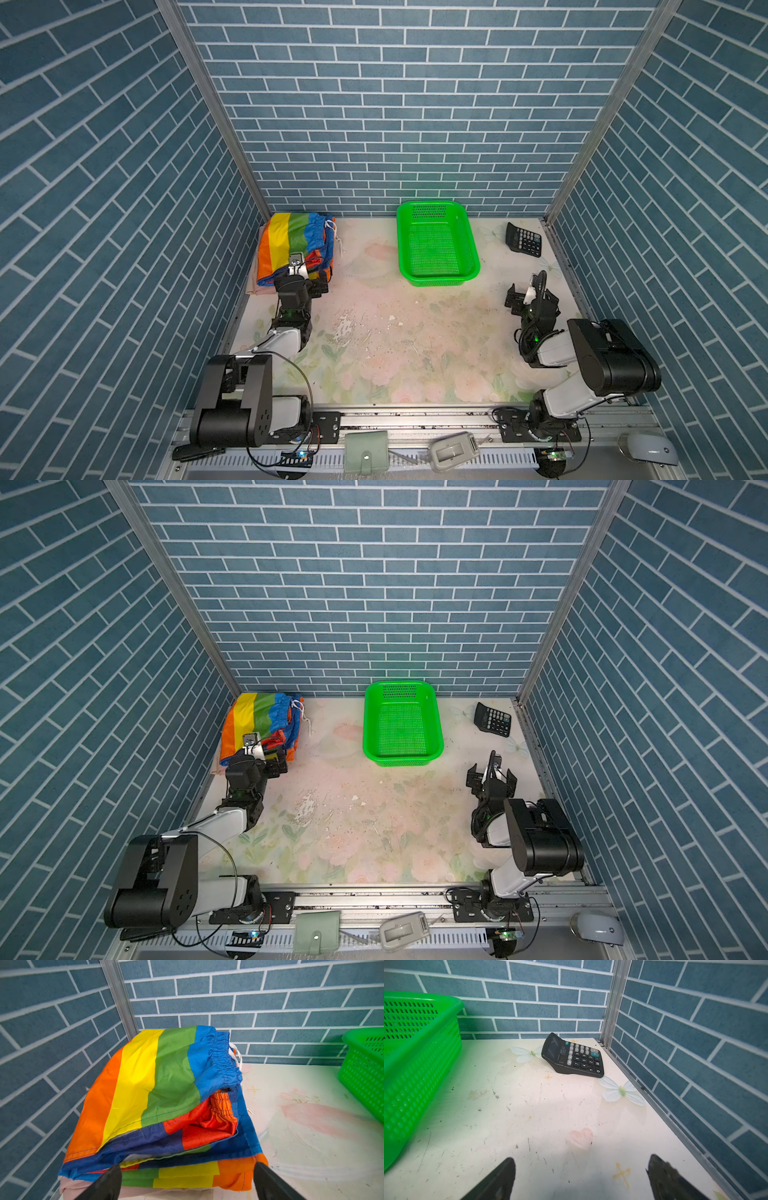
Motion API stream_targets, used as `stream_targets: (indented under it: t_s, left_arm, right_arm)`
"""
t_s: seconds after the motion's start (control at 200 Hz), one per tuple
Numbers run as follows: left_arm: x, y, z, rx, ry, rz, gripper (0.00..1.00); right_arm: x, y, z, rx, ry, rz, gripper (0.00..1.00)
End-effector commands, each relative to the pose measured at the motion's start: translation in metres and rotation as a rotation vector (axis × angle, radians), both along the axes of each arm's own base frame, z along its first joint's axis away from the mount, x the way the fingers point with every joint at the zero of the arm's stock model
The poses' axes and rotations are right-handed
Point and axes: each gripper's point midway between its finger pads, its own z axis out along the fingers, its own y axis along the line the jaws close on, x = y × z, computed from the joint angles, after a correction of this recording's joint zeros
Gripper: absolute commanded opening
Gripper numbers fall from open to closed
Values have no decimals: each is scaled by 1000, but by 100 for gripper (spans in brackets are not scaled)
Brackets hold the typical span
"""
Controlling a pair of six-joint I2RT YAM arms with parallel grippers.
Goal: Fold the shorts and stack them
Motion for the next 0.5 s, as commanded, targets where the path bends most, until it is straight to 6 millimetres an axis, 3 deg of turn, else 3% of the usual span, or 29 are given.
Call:
stream_targets:
  t_s: [0.0,0.08,0.225,0.31,0.34,0.495]
  left_arm:
    - [-8,0,6,10,-25,-1,100]
    - [-14,4,2,13,-17,18,100]
    - [-10,12,-40,-50,-5,9,100]
    - [13,-12,-55,3,114,-99,100]
    - [11,-24,-61,36,125,-151,100]
    - [2,-20,-56,62,54,-96,100]
  right_arm:
    - [4,1,8,1,-30,8,99]
    - [4,0,8,2,-28,8,99]
    - [4,1,8,1,-29,8,99]
    - [5,0,9,1,-30,7,99]
    - [4,0,8,1,-29,7,99]
    - [4,0,9,-2,-29,5,99]
